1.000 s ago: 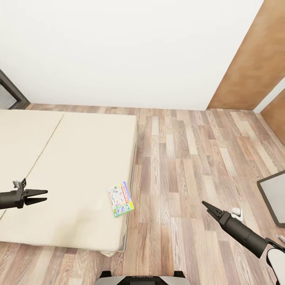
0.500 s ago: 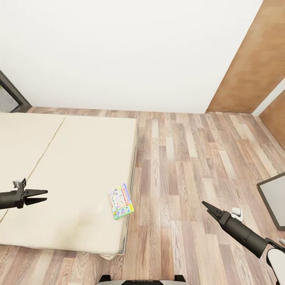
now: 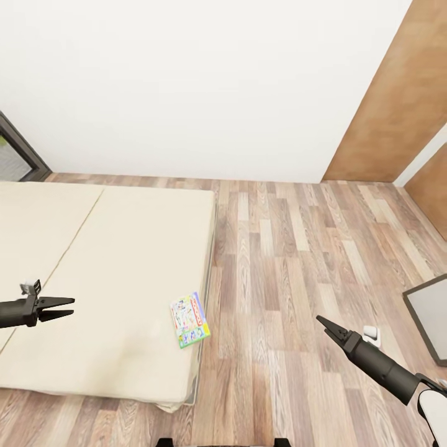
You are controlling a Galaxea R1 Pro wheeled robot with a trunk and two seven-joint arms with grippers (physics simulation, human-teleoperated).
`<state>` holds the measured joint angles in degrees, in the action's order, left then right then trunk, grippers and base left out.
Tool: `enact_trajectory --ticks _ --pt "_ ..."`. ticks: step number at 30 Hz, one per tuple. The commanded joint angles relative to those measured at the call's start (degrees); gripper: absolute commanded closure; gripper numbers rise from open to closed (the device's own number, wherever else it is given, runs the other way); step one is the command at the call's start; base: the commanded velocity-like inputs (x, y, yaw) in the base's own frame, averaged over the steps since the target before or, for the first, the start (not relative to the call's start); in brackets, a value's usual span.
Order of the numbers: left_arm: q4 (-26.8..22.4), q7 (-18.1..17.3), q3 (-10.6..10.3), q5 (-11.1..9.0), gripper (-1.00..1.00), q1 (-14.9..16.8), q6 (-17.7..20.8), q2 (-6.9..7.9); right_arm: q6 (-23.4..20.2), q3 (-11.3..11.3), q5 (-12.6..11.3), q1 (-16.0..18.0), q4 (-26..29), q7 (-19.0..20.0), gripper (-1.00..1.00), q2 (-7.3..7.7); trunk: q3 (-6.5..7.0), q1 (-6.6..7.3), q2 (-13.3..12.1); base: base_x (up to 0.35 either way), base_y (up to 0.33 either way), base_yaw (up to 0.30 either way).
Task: Put all the toys in the child's room - the three board games (two on the bed and one on the table), the two jigsaw puzzles on the table, and the tennis ball on the table - inside the toy box on the table in the child's room.
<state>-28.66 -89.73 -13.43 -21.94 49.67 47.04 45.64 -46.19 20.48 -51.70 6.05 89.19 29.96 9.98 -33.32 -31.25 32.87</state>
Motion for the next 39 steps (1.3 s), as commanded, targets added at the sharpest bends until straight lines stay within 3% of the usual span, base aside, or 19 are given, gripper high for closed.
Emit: enact_trajectory --ticks 1,39 --pt "0.03 -0.27 -0.38 -0.21 -1.0 0.08 0.61 0.07 -0.39 0.07 -0.07 0.03 0.02 0.1 -1.0 -0.02 0.03 -0.02 0.07 0.0 0.0 0.0" --pt "0.02 -0.27 -0.54 -0.05 -1.0 0.08 0.6 0.07 -0.39 0.02 -0.08 0.05 -0.06 0.11 -1.0 -0.05 3.63 -0.02 0.07 0.0 0.0 0.0"
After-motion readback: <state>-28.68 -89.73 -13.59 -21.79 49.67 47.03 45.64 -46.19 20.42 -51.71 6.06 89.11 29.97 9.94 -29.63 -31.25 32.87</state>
